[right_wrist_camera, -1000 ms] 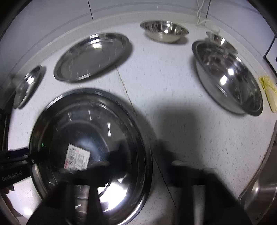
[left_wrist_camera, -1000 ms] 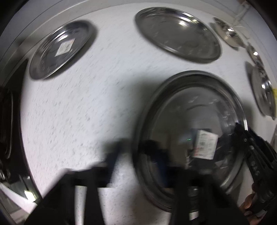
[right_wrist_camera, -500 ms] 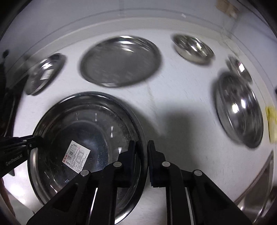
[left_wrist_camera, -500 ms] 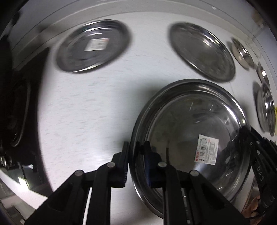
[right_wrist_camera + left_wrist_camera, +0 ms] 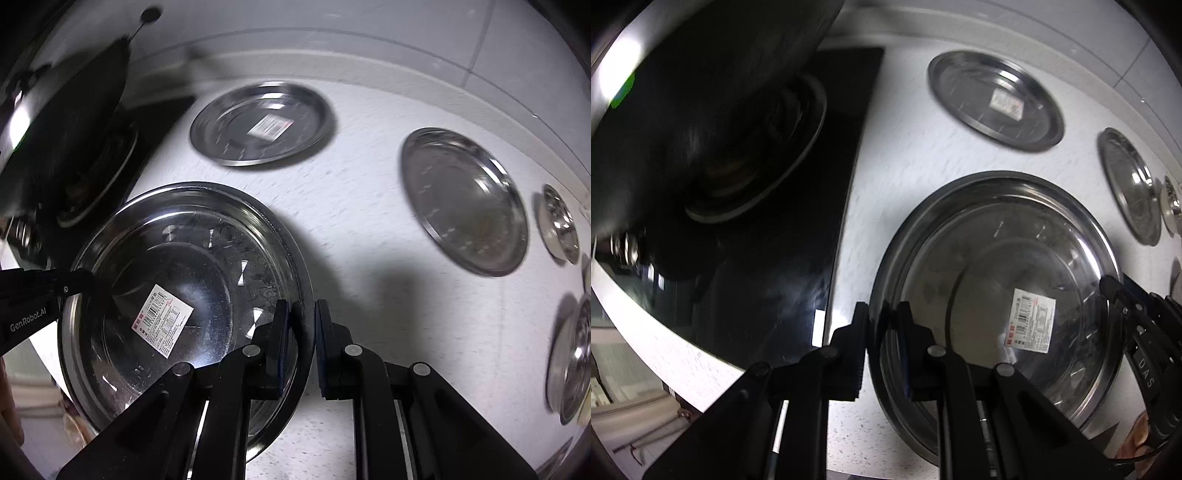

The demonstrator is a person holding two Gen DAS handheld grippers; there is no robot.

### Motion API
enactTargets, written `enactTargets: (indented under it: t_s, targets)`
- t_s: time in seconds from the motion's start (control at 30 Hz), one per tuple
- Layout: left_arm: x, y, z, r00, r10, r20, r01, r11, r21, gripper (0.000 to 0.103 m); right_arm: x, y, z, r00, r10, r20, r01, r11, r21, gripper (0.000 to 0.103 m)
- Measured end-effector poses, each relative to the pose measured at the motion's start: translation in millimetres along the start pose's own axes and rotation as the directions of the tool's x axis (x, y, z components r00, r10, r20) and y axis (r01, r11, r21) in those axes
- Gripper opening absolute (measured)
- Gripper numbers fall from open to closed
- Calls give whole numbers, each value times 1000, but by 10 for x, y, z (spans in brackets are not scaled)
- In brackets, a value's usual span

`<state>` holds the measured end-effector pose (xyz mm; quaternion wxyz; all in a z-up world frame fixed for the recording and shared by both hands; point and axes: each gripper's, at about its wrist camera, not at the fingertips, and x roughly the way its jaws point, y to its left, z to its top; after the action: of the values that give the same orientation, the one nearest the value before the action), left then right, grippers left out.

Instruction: Organize plates and bowls

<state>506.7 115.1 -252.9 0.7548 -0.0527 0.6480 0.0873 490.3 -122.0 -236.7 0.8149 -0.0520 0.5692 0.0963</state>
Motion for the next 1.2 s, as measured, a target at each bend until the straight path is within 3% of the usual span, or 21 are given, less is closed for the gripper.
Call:
enactTargets:
  t_s: [0.2,0.37,0.4,0.43,0.47,0.5,0.63,0.77,0.93,1.03,1.2]
  targets:
    - [251,-34,-114,999,30,-36,-30,1000,0,13,228,69,-144,998,15,-62,-17,999,-38,12]
    - [202,-42,-132,998,67,14,-67,998,-8,13,278,85,-224,996,34,-78,-38,998,-46,12]
    - [155,-58,-133,997,78,20,-78,997,-13,13,276,73,-226,996,42,-80,-46,998,-41,16]
    - [92,-44,-146,995,98,31,-97,995,-15,13,264,58,-229,996,44,-81,-48,998,-39,26]
    - [-18,-54,-138,991,121,62,-121,993,-15,13,255,41,-220,996,31,-79,-35,998,-43,67]
    - [-156,-67,-116,989,117,92,-117,993,-11,15,214,11,-215,998,19,-60,-22,999,-49,97]
    - [-638,-319,66,980,24,199,-35,998,53,15,-117,-250,-148,999,-25,43,26,999,-19,98]
    - [-904,-802,376,967,-140,214,112,984,137,26,-435,-794,-4,991,-43,124,27,992,127,98]
    - [-844,-1653,868,949,-281,139,242,939,243,26,-541,-1630,273,980,-122,158,68,949,306,98]
    - [-695,-2160,1176,951,-293,95,260,930,259,26,-441,-2028,421,982,-112,151,43,917,397,98]
    - [-258,-2691,1571,957,-290,-29,289,929,233,26,-131,-2524,527,991,-51,126,-24,848,529,98]
